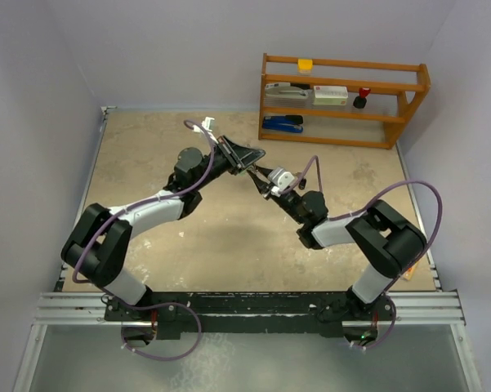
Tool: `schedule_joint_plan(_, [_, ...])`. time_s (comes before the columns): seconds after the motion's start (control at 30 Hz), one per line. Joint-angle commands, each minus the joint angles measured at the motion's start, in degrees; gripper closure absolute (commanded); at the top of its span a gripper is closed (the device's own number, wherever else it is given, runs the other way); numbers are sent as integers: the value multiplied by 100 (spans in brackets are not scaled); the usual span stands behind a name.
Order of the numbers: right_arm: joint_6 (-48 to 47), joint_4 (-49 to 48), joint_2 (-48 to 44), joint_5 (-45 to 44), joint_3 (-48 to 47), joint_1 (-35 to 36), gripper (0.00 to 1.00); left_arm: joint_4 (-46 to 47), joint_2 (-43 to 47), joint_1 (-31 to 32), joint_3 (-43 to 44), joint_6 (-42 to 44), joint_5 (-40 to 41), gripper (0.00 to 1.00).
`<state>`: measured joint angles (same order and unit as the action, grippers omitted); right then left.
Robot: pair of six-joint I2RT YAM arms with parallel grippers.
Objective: Put the keys on the keyring
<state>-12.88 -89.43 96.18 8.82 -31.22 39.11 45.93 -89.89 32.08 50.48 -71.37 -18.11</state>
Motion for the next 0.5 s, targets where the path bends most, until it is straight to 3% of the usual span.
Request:
schedule_joint_plan(0.0, [381, -976, -581, -403, 343, 35, 66, 330, 32, -196, 269, 719, 161, 100])
schedule_joint_plan(0.2, [553, 1609, -1663, -1365, 507, 35, 56, -790, 419, -237, 608, 1953, 360, 100])
schedule_joint_plan(0.3, [610, 1885, -1965, -1469, 658, 35, 56, -1088, 544, -237, 685, 2465, 420, 100])
schedule_joint_plan(0.47, [915, 2960, -2138, -1626, 263, 26, 55, -732, 703, -212, 515, 2788, 242, 100])
